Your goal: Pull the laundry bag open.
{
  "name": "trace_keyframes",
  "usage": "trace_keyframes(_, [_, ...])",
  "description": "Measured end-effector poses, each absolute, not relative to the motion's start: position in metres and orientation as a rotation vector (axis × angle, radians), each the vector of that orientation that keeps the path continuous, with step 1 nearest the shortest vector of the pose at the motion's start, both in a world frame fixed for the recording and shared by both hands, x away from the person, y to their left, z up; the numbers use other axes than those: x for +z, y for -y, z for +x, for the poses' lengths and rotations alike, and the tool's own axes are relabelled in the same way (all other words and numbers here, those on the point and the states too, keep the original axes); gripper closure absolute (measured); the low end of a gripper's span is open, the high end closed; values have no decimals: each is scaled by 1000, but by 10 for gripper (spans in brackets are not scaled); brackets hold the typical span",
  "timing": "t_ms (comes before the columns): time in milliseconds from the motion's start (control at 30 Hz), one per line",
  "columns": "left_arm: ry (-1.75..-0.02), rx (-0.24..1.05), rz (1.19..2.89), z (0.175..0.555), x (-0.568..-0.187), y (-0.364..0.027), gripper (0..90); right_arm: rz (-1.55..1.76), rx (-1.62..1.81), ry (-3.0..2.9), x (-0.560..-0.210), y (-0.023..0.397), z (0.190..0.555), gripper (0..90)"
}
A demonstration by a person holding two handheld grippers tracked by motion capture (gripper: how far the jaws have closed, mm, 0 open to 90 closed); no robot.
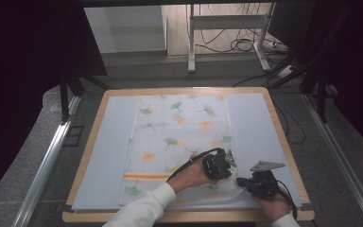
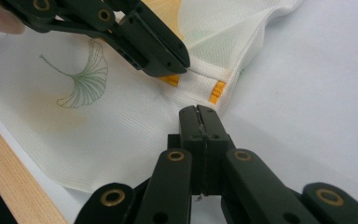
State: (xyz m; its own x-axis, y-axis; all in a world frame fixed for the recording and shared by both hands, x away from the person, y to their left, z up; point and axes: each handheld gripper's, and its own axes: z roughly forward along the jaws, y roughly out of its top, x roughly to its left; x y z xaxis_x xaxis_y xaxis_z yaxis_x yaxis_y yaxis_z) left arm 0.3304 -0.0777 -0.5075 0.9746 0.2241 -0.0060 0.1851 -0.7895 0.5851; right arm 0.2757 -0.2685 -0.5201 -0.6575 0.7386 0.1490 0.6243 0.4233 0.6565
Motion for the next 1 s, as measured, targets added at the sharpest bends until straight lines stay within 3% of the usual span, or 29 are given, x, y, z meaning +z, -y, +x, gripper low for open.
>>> trace_keyframes(467, [-282,80,2497,333,-511,80,900,1300,1084,-2417,-516,265,297,900])
trace_keyframes(1000, [-281,103,2501,331,-512,81,900,1329,1080,-2383,-518,259,295,900])
